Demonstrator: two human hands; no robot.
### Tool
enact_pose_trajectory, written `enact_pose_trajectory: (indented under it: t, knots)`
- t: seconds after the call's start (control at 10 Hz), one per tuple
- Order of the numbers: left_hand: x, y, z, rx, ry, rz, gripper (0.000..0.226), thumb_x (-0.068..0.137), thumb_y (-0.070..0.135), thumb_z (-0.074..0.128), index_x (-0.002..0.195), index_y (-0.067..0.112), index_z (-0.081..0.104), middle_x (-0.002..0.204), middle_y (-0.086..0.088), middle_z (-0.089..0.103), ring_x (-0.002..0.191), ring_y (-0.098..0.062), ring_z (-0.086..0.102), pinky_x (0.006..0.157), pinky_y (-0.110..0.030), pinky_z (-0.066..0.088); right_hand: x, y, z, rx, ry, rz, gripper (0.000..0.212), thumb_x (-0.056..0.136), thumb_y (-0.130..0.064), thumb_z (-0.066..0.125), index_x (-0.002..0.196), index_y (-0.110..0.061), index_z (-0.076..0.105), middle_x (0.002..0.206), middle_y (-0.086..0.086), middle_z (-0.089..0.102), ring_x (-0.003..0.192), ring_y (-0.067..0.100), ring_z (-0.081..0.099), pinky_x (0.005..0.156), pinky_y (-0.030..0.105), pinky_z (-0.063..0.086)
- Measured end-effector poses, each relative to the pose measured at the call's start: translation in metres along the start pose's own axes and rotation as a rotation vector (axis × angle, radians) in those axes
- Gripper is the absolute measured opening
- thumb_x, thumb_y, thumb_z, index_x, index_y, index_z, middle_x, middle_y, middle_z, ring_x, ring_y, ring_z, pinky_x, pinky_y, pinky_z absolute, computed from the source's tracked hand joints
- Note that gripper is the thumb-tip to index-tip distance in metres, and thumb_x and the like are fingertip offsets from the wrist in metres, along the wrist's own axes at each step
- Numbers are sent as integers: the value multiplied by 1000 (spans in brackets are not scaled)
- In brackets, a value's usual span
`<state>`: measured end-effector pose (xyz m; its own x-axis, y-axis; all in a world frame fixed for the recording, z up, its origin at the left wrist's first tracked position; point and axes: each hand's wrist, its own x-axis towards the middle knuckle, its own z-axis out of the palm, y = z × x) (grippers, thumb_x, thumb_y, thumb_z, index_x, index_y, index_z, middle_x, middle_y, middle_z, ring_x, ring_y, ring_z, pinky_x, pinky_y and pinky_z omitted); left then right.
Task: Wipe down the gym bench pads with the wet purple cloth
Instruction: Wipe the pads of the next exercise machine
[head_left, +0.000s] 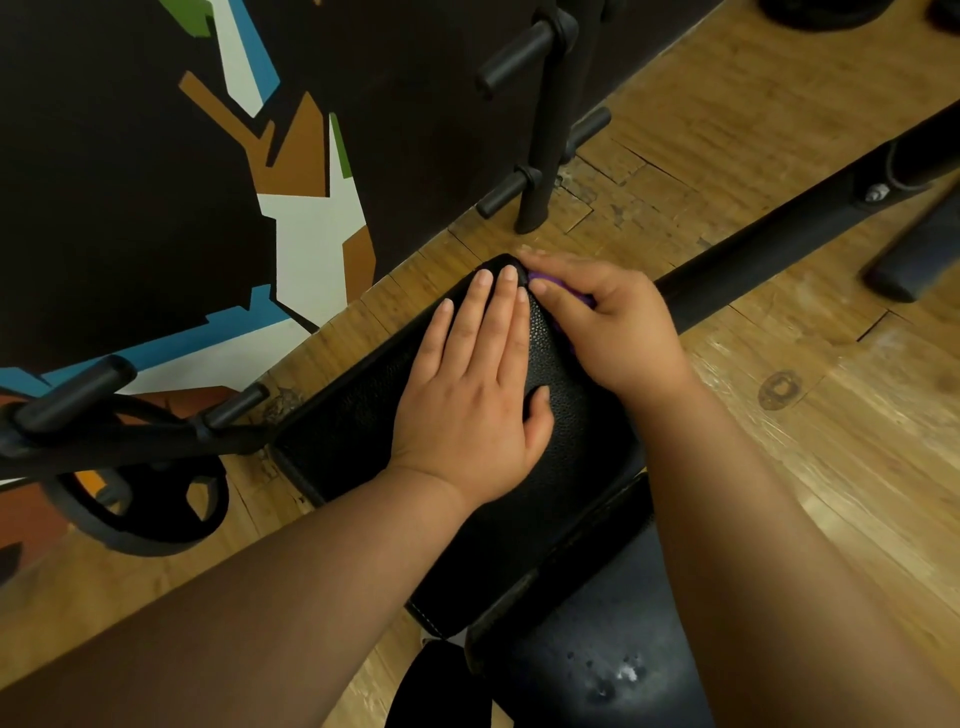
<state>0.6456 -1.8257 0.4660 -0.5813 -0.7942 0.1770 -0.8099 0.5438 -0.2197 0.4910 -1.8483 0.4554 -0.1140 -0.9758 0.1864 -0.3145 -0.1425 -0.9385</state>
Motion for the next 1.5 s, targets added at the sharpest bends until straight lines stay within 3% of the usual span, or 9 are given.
enact_pose_trajectory:
  t: [0.4,0.6,0.7,0.9,1.0,1.1,1.3,1.4,1.5]
  knots:
    - [0,0,-1,6,-12,12,74,92,43,35,151,1,20,160,-17,17,149,-30,13,120,-45,14,-14,4,1,-23,38,25,28,94,-14,60,122,-17,66,113,-20,60,106,-17,52,93,3,35]
    - [0,0,-1,3,-17,27,74,93,44,37,151,1,21,159,-16,19,149,-29,13,120,-46,13,13,-6,-3,141,-91,351,25,98,-23,54,118,-20,70,94,-16,68,79,3,64,62,4,43]
    - [0,0,0,-4,-12,28,75,92,44,37,151,1,21,160,-16,18,149,-29,13,120,-46,14,-4,-4,-3,147,10,284,22,97,-21,56,115,-24,70,78,-21,65,61,-8,57,56,7,42]
    - [1,0,0,-20,-24,25,75,92,45,35,152,2,20,160,-16,17,149,-28,12,120,-46,13,17,-4,1,173,-63,432,19,97,-23,56,106,-21,72,100,-2,72,91,14,62,65,4,43]
    - [1,0,1,-23,-18,28,75,92,44,36,152,1,20,160,-16,18,149,-29,12,120,-46,13,8,-4,1,184,-28,357,18,97,-22,57,105,-25,72,95,-16,70,81,-6,63,71,9,47]
    - [0,-1,2,-33,-11,28,75,92,44,36,151,1,21,160,-16,18,149,-28,12,120,-46,13,-8,-1,-1,254,61,262,20,96,-20,58,99,-36,69,84,-20,71,71,-8,59,64,6,43]
    - [0,-2,1,-31,-18,35,75,92,44,38,151,1,22,160,-16,18,149,-28,12,120,-45,11,10,2,-5,241,-175,515,20,98,-17,53,90,-24,70,88,-2,71,75,4,64,64,16,50]
    - [0,-1,1,-38,-8,33,75,92,43,38,152,1,22,160,-16,18,149,-28,12,120,-45,11,-3,-1,-5,173,-30,347,18,97,-18,56,97,-28,72,88,-18,70,76,-9,62,69,7,46]
    - [0,-1,1,-40,-9,37,75,92,43,38,152,1,22,160,-16,18,149,-28,11,121,-45,12,-15,-9,-7,126,60,232,20,95,-18,58,103,-35,67,89,-19,69,74,-7,60,65,4,43]
